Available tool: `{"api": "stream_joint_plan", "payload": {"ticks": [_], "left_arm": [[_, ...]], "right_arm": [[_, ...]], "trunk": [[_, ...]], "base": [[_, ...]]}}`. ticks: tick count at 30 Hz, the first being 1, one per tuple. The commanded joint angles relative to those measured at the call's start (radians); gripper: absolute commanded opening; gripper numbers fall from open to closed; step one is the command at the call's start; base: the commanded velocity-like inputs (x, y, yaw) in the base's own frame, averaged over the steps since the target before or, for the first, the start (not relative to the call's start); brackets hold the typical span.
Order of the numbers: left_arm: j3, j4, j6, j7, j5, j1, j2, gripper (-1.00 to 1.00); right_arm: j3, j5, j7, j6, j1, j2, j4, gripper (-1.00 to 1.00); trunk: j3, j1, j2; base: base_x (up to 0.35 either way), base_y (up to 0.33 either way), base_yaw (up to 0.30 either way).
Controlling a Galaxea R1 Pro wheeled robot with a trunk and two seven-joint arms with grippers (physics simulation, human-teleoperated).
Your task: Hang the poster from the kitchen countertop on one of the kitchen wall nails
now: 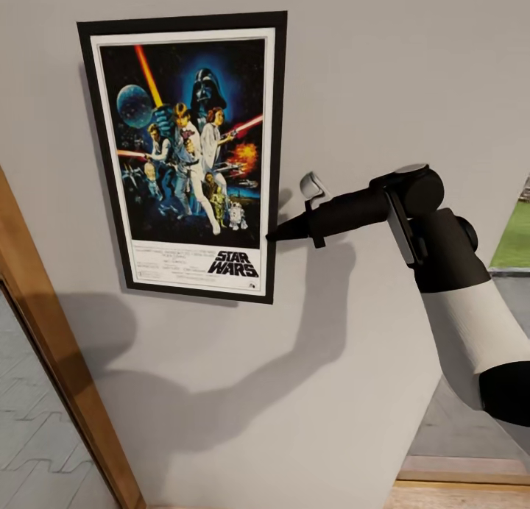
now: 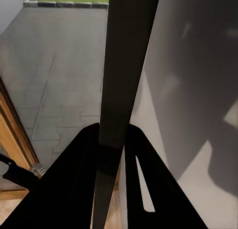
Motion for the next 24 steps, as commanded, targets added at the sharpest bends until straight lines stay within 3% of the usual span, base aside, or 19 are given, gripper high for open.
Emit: {"api": "stream_joint_plan", "payload": {"ticks": [1,24], "left_arm": [[-0.008,0.000,-0.005,-0.001,0.005,0.000,0.000,1.00],[-0.008,0.000,-0.005,-0.001,0.005,0.000,0.000,1.00]], "right_arm": [[0.001,0.000,0.006,0.014,-0.001,-0.001,0.000,-1.00],[0.000,0.000,0.006,0.014,0.000,-0.001,0.000,-1.00]], "trunk": [[0.000,0.000,-0.001],[0.000,0.000,-0.001]], "base": [[0.000,0.000,0.000],[-0.043,-0.040,0.000]]}}
